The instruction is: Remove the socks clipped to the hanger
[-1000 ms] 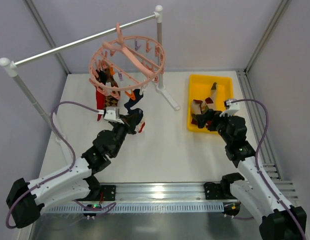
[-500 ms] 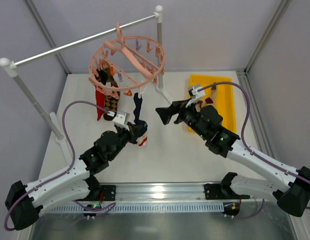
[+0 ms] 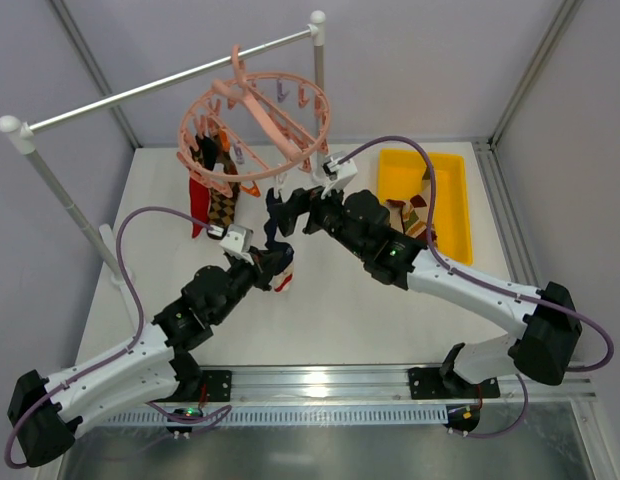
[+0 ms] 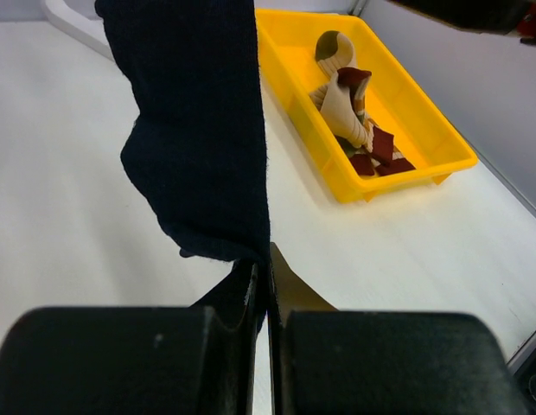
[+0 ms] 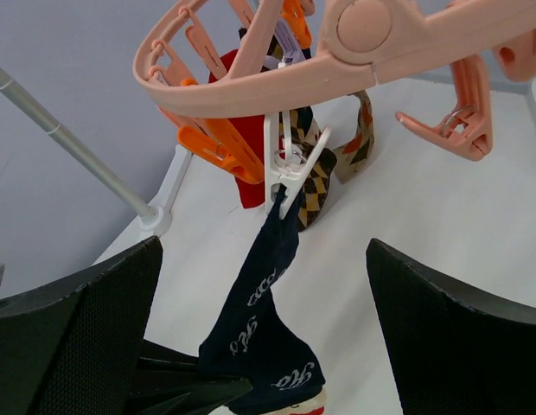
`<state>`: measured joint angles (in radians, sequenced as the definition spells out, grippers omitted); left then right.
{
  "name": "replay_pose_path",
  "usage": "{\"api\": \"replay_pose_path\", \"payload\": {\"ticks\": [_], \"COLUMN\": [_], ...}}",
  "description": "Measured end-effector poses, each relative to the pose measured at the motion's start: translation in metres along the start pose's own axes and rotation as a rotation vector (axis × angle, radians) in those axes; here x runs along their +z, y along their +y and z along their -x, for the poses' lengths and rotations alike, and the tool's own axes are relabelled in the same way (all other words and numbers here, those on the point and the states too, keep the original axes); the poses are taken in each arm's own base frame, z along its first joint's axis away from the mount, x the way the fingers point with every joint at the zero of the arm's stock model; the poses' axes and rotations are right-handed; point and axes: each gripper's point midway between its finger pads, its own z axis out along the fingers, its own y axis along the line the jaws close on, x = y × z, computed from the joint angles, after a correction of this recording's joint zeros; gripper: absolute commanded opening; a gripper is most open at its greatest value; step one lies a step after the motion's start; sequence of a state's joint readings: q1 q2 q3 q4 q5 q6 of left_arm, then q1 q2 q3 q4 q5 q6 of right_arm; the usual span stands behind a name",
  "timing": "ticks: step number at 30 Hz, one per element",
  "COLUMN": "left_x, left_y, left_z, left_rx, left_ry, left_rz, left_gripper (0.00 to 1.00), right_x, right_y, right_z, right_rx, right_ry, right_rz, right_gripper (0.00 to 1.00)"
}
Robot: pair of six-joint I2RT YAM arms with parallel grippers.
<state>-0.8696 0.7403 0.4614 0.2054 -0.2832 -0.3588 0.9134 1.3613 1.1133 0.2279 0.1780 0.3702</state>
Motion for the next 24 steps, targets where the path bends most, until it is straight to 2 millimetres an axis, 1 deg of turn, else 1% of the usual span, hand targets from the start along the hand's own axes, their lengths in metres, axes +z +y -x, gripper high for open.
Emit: {"api": "replay_pose_path", "payload": {"ticks": [2,4,11,13,14,15,17,18,19,20,21,22,24], "left_x": [0.0,0.0,0.0,0.0,0.0,-0.001,-0.001,-0.001,-0.001,-0.001,-0.001,-0.001,-0.002], "left_y": [0.0,-0.001,-0.003,-0.003,-0.003,-0.003,-0.004,-0.004,-0.005,-0.005,-0.004,-0.005,-0.005], "left_z": [0.0,-0.001,-0.003,-0.003,-0.004,-0.004,-0.004,-0.005,-0.005,-0.005,-0.005,-0.005,-0.004], "left_rx": [0.0,0.0,0.001,0.001,0.001,0.001,0.001,0.001,0.001,0.002,0.001,0.001,0.0], "left_ry": [0.002,0.003,0.01,0.012,0.013,0.013,0.015,0.016,0.017,0.017,0.017,0.016,0.013], "left_rz": [-0.001,-0.006,-0.018,-0.02,-0.021,-0.023,-0.027,-0.028,-0.03,-0.03,-0.03,-0.032,-0.034], "left_gripper": [0.0,0.0,0.0,0.0,0.0,0.0,0.0,0.0,0.0,0.0,0.0,0.0,0.0], "right_x": [0.004,0.008,0.035,0.042,0.046,0.05,0.056,0.059,0.061,0.062,0.063,0.064,0.065], "right_y": [0.001,0.002,0.003,0.0,-0.002,-0.004,-0.008,-0.011,-0.013,-0.015,-0.017,-0.018,-0.02], "right_z": [-0.005,-0.006,0.011,0.011,0.011,0.009,0.003,0.0,-0.004,-0.007,-0.01,-0.011,-0.011], "right_rx": [-0.002,-0.003,-0.013,-0.022,-0.027,-0.03,-0.039,-0.043,-0.046,-0.054,-0.059,-0.06,-0.059], "right_ry": [0.013,0.016,-0.024,-0.029,-0.03,-0.028,-0.022,-0.017,-0.011,-0.006,-0.001,-0.001,-0.005], "right_rz": [-0.002,-0.004,-0.049,-0.073,-0.083,-0.094,-0.114,-0.125,-0.133,-0.141,-0.147,-0.153,-0.164], "right_gripper": [1.0,1.0,0.98,0.9,0.86,0.78,0.69,0.63,0.36,0.18,0.06,0.04,0.04]}}
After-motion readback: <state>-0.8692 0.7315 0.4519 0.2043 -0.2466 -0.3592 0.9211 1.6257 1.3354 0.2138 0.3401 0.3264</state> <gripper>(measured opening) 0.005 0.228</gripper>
